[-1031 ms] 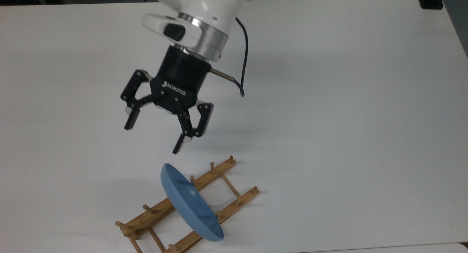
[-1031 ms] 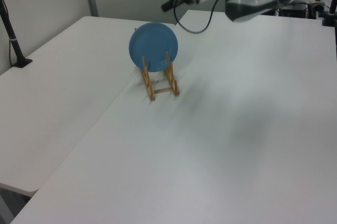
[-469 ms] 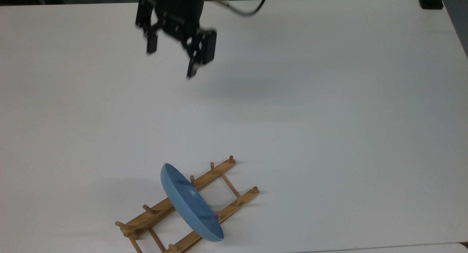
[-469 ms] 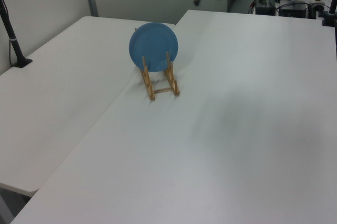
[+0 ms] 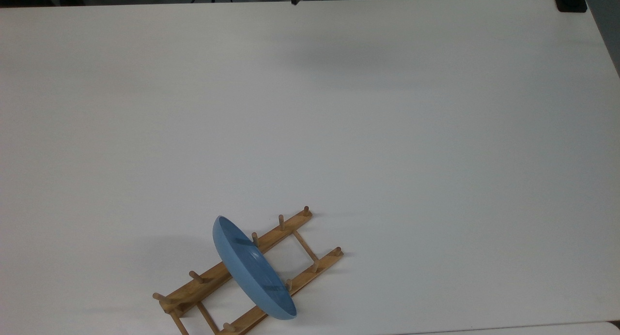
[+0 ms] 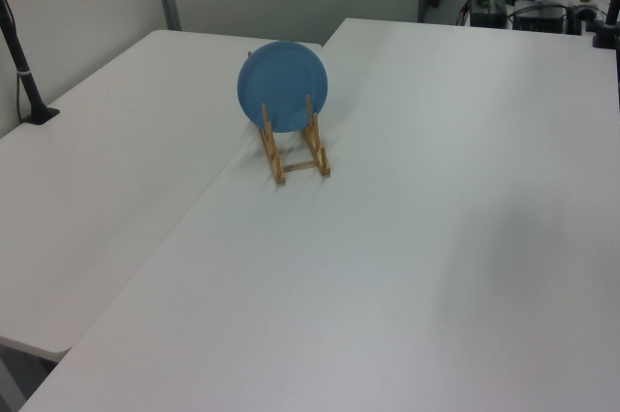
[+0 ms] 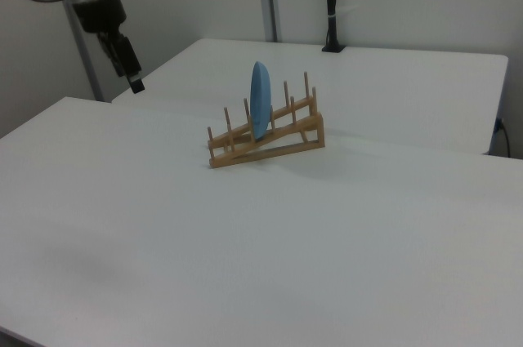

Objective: Place plate in plate rack

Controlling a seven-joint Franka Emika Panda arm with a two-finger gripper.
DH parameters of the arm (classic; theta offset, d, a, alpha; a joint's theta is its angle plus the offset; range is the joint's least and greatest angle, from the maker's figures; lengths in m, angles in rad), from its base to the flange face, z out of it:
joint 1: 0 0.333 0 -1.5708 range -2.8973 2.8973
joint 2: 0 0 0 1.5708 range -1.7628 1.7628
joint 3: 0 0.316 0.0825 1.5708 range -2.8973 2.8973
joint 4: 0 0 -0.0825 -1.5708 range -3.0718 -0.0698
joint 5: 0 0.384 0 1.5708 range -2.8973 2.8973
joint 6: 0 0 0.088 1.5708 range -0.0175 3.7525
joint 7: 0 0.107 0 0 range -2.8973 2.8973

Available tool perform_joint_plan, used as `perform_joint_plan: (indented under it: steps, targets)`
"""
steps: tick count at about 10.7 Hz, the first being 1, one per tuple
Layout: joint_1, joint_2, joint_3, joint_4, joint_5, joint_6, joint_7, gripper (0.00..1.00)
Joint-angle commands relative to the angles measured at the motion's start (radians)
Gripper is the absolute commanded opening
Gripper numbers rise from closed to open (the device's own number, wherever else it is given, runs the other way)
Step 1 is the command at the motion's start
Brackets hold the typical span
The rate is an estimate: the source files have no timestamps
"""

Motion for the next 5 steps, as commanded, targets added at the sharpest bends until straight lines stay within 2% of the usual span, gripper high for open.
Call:
perform_joint_plan:
  steps: [1,2,3,5]
  targets:
    - [-0.073,-0.063,-0.006,-0.111,0.092,0.011,-0.360,1.00]
    - [-0.105,-0.060,-0.008,-0.108,0.127,0.012,-0.502,1.00]
    - [-0.118,-0.060,-0.008,-0.104,0.129,0.011,-0.584,1.00]
    - [-0.110,-0.051,-0.008,-0.102,0.131,0.040,-0.599,1.00]
